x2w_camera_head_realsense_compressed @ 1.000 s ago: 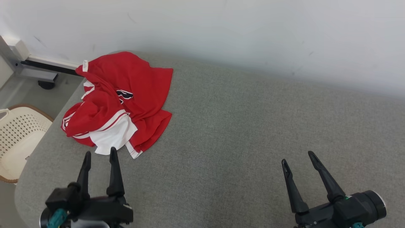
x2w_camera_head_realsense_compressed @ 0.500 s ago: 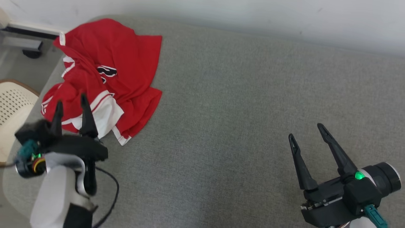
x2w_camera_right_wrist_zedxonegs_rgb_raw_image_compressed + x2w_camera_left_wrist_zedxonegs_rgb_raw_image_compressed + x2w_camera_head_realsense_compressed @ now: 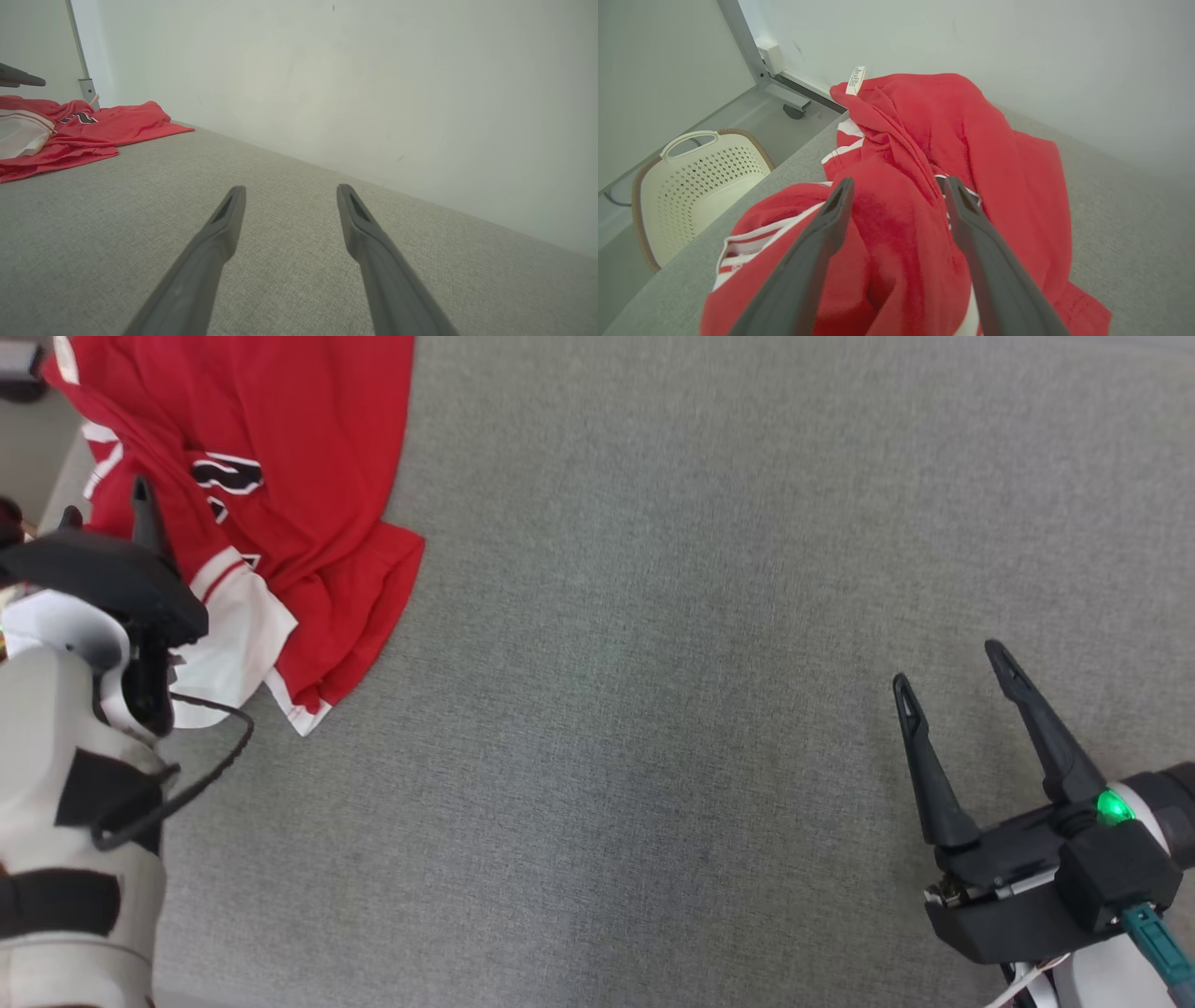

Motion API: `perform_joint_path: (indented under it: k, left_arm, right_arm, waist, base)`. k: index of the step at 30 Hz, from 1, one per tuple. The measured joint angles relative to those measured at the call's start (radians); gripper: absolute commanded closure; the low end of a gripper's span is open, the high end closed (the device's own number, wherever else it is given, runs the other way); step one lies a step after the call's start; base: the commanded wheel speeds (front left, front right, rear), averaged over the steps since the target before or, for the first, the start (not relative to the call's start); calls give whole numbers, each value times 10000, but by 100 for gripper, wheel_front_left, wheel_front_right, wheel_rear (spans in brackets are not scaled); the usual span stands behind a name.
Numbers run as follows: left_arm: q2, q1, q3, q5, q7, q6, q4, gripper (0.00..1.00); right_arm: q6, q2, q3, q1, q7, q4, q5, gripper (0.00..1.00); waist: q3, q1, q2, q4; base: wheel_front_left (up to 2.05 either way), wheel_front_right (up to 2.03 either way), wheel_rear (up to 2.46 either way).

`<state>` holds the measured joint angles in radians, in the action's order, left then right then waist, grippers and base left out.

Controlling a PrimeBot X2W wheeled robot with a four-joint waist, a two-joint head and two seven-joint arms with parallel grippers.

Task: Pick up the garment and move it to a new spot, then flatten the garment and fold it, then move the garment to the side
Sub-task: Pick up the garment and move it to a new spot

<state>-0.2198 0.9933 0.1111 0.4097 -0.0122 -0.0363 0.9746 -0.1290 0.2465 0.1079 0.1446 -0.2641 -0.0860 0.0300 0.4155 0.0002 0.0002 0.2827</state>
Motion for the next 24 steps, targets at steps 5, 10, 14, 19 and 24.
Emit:
perform_joint_path:
  k: [5,10,14,19,24]
  left_arm:
    - [-194,650,-280,-121,721,71,725,0]
    - [-71,1150,-328,42,1394,8,1542,0]
    - [-38,1288,-374,130,1753,-174,1948,0]
    - [-130,1342,-441,142,1584,-211,2182,100]
    - [-155,1320,-343,293,610,-447,2096,100]
  right_arm:
    - [0,52,4,299,2,-42,75,0]
    - [0,4,13,588,2,-84,138,0]
    - [0,-29,46,673,2,-81,146,0]
    - [0,-115,54,801,2,-73,146,0]
    - [0,-174,48,825,2,-10,140,0]
  waist:
    - [398,0,0,-17]
    - [877,-1,0,-27]
    - [1073,-1,0,-28]
    - [1130,-3,0,-108]
    - [1064,-2,0,-129]
  base:
    - [0,0,0]
    - [0,0,0]
    - [0,0,0]
    - [0,0,0]
    - [0,0,0]
